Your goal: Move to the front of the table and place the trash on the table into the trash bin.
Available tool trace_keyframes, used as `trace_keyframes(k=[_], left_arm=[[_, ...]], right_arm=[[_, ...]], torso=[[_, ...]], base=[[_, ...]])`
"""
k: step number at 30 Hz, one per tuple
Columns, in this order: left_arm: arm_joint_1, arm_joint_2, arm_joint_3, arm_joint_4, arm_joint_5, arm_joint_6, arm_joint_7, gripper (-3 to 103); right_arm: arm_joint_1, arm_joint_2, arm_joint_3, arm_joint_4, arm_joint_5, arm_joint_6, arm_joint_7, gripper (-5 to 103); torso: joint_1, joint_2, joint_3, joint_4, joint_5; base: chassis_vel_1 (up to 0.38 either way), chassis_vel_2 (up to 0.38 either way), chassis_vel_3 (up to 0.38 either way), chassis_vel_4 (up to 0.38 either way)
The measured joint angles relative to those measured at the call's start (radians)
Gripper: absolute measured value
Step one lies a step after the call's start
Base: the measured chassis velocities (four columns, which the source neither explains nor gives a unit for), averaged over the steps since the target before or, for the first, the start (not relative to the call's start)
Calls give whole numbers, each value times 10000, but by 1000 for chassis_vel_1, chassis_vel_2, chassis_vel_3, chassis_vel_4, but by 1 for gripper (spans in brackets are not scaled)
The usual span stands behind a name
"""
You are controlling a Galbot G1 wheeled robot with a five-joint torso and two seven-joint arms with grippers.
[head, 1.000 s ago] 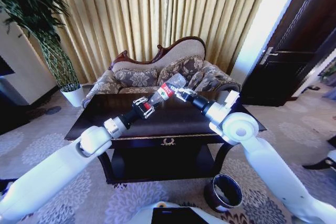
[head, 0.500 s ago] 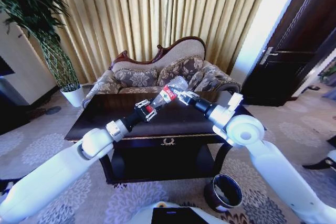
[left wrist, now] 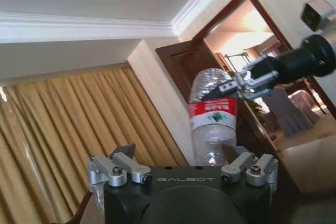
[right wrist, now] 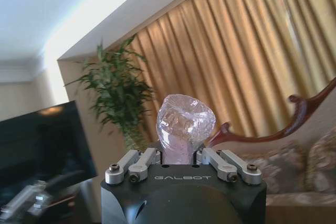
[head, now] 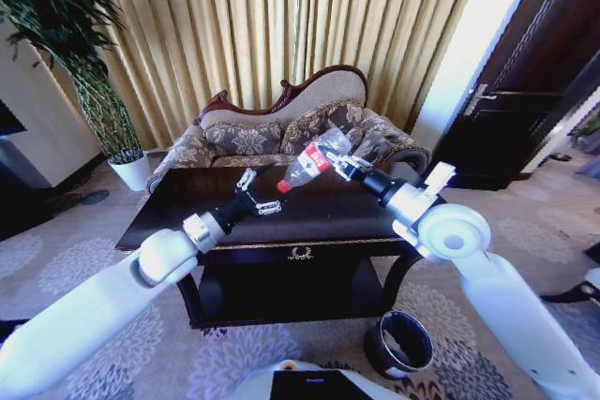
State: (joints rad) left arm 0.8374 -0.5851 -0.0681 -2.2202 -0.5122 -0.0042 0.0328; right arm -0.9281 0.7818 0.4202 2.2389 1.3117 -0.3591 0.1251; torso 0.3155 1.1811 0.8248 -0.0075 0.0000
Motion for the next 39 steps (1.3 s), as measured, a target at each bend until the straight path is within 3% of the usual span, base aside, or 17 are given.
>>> trace_keyframes(k=[3,7,9,10,12,13,14,15,16,19,20,23,27,31,34,36,39], left_arm=[[427,4,-710,-227,-756,443,-312,98],[852,55,-1460,-303,-1154,661,-447,100],[1931,201,-3485,-367,-1892,1039,-614,100],[1931,201,-3485,-367,-1892,1039,-614,100],[2926,326,-4881,-268,-2197,1218,-1092,100],[2926,326,-4881,-268,-2197,1218,-1092,100],[3379,297,-5500,-201,-2346,1376,-1558,100],[3781,77,-6324,-115,-2549,1787,-2068,100],[3781,77,-6324,-115,-2549,1787,-2068,100],[4203,-750,-7886,333,-2948,2583,-2834,100],[4203,-750,-7886,333,-2948,2583,-2834,100],[4769,-1583,-9133,564,-3361,3217,-2879,100],[5405,-2425,-10439,479,-3553,3911,-2180,100],[6284,-3052,-11319,57,-3559,4122,-1926,100],[6586,-3195,-11481,-103,-3555,4139,-1856,100],[7516,-3686,-11696,-746,-3538,4194,-1761,100],[7658,-3737,-11680,-961,-3512,4318,-1660,100]], right_arm=[[-320,3,176,-50,-941,154,82,25],[-605,37,275,-98,-1700,243,204,25],[-1257,28,504,-51,-2735,286,557,25],[-1257,28,504,-51,-2735,286,557,25],[-1673,5,651,-32,-3545,297,937,25],[-1673,5,651,-32,-3545,297,937,25],[-1809,6,728,-82,-3988,303,1074,25],[-1967,21,855,-133,-4421,324,1149,25],[-1967,21,855,-133,-4421,324,1149,25],[-2406,41,1342,-144,-4903,326,1267,25],[-2406,41,1342,-144,-4903,326,1267,25],[-3066,128,2088,-133,-5304,338,1273,25],[-3909,385,2792,131,-5597,531,1209,25],[-4695,846,3183,777,-5774,631,1052,25],[-4878,972,3210,976,-5790,641,1036,25],[-5393,1263,3114,1571,-5808,651,1001,25],[-5598,1261,2951,1710,-5845,651,1000,25]], torso=[[-1,0,-1,0,-1],[0,0,0,1,-1],[0,0,0,-2,0],[0,0,0,-2,0],[-1,1,-1,1,0],[-1,1,-1,1,0],[-1,1,-1,0,-1],[-1,1,-1,2,-1],[-1,1,-1,2,-1],[0,1,0,2,-2],[0,1,0,2,-2],[1,0,-1,-1,-3],[1,0,-1,0,1],[1,1,-1,-1,0],[1,1,-2,-1,1],[0,2,-2,1,0],[0,1,0,-1,1]], base=[[0,0,0,0],[0,0,0,0],[0,0,0,0],[0,0,0,0],[0,0,0,0],[0,0,0,0],[0,0,0,0],[0,0,0,0],[0,0,0,0],[0,0,0,0],[0,0,0,0],[0,0,0,0],[0,0,0,0],[0,0,0,0],[0,0,0,0],[0,0,0,0],[0,0,0,0]])
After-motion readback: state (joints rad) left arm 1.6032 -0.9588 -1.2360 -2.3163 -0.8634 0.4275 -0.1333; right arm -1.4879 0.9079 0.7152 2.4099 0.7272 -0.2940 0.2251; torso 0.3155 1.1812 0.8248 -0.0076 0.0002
